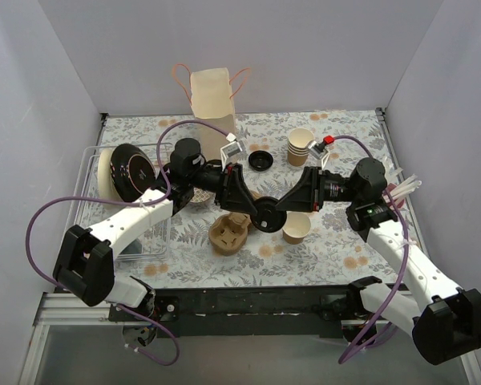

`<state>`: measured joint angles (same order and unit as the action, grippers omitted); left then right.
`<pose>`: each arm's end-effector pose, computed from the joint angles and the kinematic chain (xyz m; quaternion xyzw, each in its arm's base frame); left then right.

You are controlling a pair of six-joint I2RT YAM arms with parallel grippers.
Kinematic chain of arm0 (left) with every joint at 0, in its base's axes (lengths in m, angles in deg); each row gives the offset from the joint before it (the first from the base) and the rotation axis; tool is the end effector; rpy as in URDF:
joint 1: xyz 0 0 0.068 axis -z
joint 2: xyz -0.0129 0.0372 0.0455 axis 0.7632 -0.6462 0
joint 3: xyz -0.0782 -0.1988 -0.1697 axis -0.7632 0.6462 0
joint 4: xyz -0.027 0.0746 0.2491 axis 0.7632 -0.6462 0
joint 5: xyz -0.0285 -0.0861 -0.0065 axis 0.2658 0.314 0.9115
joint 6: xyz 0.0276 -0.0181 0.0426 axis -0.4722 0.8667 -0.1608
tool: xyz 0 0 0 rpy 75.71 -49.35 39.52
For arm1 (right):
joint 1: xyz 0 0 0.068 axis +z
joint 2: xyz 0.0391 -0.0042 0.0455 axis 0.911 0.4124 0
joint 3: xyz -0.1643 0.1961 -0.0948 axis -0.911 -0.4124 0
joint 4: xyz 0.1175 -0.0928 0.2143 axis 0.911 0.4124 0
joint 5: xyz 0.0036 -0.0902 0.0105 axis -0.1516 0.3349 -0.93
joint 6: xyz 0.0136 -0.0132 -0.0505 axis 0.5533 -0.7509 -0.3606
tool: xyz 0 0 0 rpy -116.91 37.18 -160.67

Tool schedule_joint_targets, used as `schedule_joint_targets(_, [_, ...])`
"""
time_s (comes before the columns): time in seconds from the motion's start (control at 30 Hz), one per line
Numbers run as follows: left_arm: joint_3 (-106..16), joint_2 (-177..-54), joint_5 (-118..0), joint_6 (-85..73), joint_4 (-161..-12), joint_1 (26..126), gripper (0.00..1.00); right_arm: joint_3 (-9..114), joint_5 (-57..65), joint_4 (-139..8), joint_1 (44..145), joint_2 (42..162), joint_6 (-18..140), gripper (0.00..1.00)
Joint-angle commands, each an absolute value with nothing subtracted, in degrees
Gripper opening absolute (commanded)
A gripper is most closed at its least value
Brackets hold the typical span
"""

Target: Pack the takeout coffee

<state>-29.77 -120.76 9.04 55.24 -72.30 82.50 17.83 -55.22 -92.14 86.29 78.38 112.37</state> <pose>0.2403 -0.1956 0.3195 -0.1804 -0.6952 0.6938 0.0528 0.1909 0.1068 0.3407 -0.2234 0.6445 0.6794 0.2706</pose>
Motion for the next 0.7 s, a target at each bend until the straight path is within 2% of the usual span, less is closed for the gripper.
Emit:
schedule_joint_targets(0.0, [-31.21,-117.51,0.27,60.04,-79.84,82.70,0.16,24.68,-42.20,-74.34,84.11,74.83,100.44,0.43])
schedule_joint_targets(0.03, [-31.21,-117.77,-0.97,61.01,-80.91,82.70,0.17,28.70,-38.05,-68.51,83.49,74.30,97.63,0.51])
schedule_joint_targets(0.13, [-30.59,-118.21,-4.31,65.23,-81.10,83.05,0.13,34.79,-20.39,-52.87,82.35,72.63,88.83,0.58])
schedule_joint_targets(0.23, [-31.99,-121.45,-8.10,67.43,-81.18,85.59,0.05,39.02,-8.15,-45.80,82.43,71.14,83.99,0.62])
schedule_joint_targets(0.43, [-39.90,-133.58,-10.82,69.36,-82.07,92.54,0.06,40.87,1.80,-34.28,82.43,69.03,81.08,0.63])
schedule_joint_targets(0.67, [-41.49,-140.27,-13.37,72.54,-79.78,94.74,0.08,34.81,3.47,-27.06,82.35,64.11,80.20,0.63])
